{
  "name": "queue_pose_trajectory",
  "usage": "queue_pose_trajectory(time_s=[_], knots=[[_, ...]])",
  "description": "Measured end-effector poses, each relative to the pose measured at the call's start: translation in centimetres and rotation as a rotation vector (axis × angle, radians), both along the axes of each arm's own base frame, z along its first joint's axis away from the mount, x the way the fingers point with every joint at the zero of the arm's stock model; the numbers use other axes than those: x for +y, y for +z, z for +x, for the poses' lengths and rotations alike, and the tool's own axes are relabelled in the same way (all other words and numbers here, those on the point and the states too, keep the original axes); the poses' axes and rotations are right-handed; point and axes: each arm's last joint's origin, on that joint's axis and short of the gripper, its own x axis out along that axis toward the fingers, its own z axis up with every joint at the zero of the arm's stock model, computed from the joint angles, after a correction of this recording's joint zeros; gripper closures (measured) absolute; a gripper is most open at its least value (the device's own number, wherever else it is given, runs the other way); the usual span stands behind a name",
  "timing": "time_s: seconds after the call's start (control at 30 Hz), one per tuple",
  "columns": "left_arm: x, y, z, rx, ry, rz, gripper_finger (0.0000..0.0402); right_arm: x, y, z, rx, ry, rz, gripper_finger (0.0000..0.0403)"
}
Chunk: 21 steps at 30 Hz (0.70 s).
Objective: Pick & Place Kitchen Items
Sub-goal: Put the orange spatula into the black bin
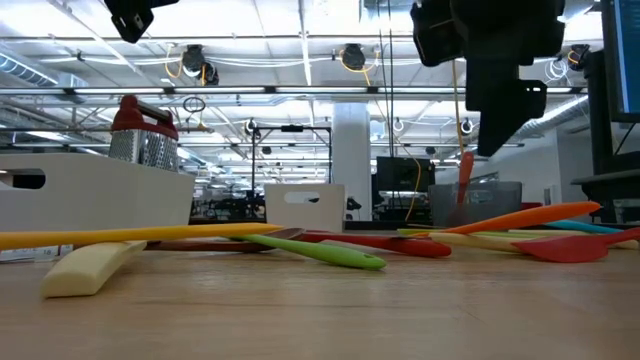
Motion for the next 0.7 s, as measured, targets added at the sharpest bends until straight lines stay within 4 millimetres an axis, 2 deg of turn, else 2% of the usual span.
queue_pose_trajectory(time_s=[0.27, 0.47, 0.7], knots=[[0.0, 0.0, 0.0, 0.005, 0.001, 0.001, 0.0245, -0.4, -1.0, 0.1, 0.090, -0.043, 0.045, 0.0105], [0.0, -0.1, 0.0, 0.005, 0.007, 0.007, 0.0245, 0.0, -2.7, 0.7, 0.158, -0.024, 0.074, 0.0105], [0.0, -0.1, 0.0, 0.006, 0.008, 0.008, 0.0245, 0.0, -2.9, 0.9, 0.153, -0.026, 0.073, 0.0105]])
